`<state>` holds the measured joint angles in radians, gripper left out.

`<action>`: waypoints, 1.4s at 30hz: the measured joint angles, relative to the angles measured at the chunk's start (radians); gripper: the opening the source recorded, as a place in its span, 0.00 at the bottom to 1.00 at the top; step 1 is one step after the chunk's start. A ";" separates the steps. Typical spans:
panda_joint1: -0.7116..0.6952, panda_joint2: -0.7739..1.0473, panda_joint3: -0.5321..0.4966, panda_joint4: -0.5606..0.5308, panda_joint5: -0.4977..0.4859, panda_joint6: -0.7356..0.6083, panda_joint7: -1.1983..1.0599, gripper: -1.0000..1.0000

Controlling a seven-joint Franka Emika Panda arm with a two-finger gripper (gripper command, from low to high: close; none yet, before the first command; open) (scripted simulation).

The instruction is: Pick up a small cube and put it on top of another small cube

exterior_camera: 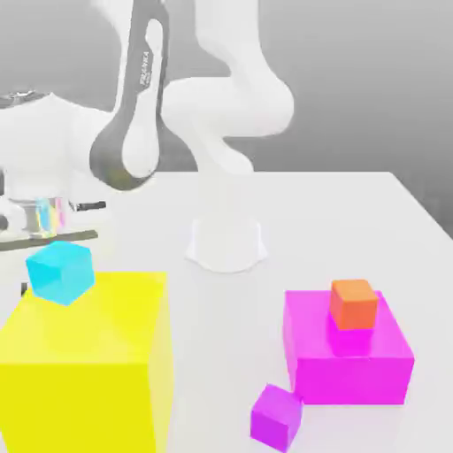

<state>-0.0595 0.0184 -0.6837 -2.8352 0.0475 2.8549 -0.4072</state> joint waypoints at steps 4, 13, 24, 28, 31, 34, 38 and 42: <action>-0.069 0.100 0.129 0.010 0.222 0.072 -0.172 0.50; -0.327 0.267 0.464 0.060 0.552 0.182 -0.422 0.00; -0.161 0.143 0.239 0.021 0.301 0.101 -0.232 0.00; -0.127 0.038 0.143 -0.008 0.061 0.037 -0.056 0.00; -0.142 -0.009 0.135 0.026 -0.012 0.002 0.046 0.00; -0.150 -0.019 0.147 0.125 0.010 -0.013 0.136 0.00; -0.169 -0.025 0.177 0.269 0.056 -0.029 0.254 0.00; -0.140 -0.077 0.227 0.374 0.018 -0.159 0.417 0.00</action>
<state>-0.1991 -0.0584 -0.4567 -2.4608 0.0651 2.6956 0.0097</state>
